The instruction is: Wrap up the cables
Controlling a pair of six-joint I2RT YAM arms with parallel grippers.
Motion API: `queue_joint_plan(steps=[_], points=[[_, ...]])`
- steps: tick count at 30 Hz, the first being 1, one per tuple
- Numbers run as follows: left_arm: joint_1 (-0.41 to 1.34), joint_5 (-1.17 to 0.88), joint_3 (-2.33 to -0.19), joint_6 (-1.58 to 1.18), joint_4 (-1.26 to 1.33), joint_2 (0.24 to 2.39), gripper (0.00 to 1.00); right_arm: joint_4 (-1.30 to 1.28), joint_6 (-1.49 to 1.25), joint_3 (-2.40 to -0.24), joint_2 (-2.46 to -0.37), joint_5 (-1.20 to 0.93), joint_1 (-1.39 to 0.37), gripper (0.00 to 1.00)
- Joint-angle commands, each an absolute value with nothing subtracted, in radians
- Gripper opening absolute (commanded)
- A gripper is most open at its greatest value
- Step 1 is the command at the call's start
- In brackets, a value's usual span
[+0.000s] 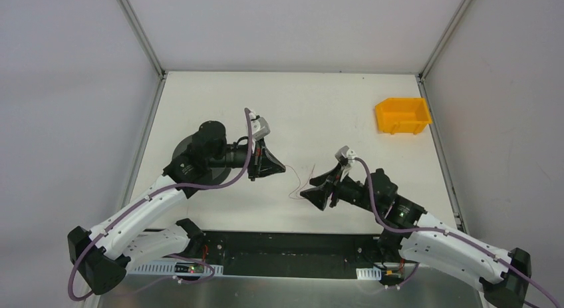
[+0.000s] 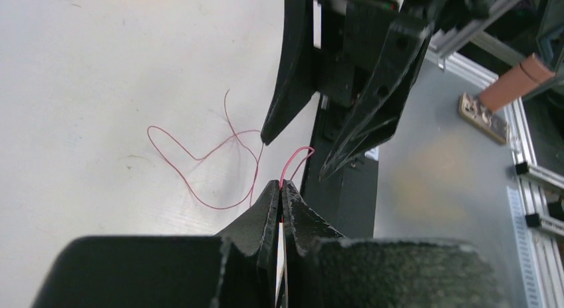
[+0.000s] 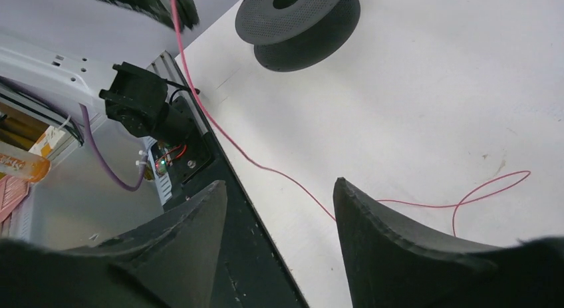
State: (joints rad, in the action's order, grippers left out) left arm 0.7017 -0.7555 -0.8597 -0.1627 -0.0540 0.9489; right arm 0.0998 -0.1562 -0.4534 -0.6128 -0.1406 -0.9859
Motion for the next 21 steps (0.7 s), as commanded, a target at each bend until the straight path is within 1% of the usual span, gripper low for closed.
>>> queue_joint_plan(steps=[1,4,7,9,12,17,21], points=[[0.712,-0.654,-0.850,-0.338,0.116,0.900,0.00,0.395,-0.134,-0.387,-0.587,-0.119,-0.985,0.65],[0.712,-0.634,-0.820,-0.378,0.178,0.868,0.00,0.395,-0.100,-0.407,-0.635,-0.119,-0.986,0.71],[0.712,-0.616,-0.811,-0.392,0.187,0.852,0.00,0.418,-0.084,-0.430,-0.681,-0.103,-0.987,0.72],[0.712,-0.606,-0.807,-0.402,0.189,0.841,0.00,0.451,-0.083,-0.434,-0.704,-0.093,-0.986,0.70],[0.712,-0.595,-0.799,-0.414,0.192,0.831,0.00,0.510,-0.090,-0.436,-0.736,-0.089,-0.986,0.65],[0.712,-0.571,-0.752,-0.453,0.248,0.809,0.00,0.593,-0.089,-0.431,-0.796,-0.078,-0.986,0.65],[0.712,-0.565,-0.734,-0.468,0.261,0.799,0.00,0.610,-0.089,-0.454,-0.832,-0.101,-0.986,0.65]])
